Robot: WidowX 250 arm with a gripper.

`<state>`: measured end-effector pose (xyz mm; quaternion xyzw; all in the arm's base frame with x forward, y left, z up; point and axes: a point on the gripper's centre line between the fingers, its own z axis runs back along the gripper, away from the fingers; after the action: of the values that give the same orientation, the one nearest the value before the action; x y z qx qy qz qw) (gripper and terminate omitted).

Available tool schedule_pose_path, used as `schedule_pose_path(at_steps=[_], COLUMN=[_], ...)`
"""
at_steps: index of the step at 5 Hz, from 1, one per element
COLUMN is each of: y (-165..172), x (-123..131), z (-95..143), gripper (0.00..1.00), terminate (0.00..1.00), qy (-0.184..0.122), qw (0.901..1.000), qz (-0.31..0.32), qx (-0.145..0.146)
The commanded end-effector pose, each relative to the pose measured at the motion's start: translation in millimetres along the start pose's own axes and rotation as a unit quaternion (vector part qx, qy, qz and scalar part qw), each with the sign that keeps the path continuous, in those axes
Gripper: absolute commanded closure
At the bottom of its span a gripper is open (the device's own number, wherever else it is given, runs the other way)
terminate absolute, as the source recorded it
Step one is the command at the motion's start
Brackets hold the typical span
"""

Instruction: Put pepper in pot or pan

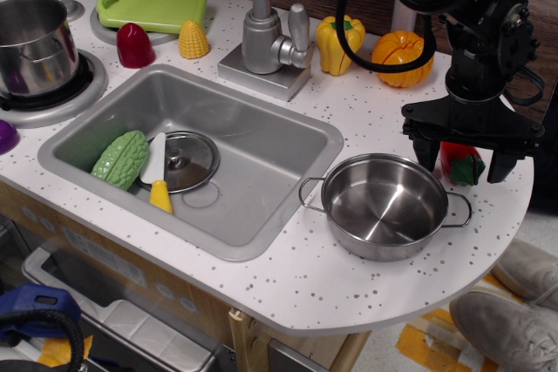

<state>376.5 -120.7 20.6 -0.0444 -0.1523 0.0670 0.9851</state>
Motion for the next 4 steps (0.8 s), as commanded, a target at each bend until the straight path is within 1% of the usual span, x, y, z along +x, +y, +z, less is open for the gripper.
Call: schedule_pose_path(at_steps=[1, 2, 4], y=[0, 2, 9], x=[0, 5, 16], z=[0, 2, -1], gripper=[0.0, 0.0, 0.0], terminate=[0.0, 0.0, 0.0], qy=[0.0, 0.001, 0.004], qw=[1.0, 1.0, 0.9996], qz=[0.0, -0.009, -0.027], qx=[0.0, 0.0, -0.009])
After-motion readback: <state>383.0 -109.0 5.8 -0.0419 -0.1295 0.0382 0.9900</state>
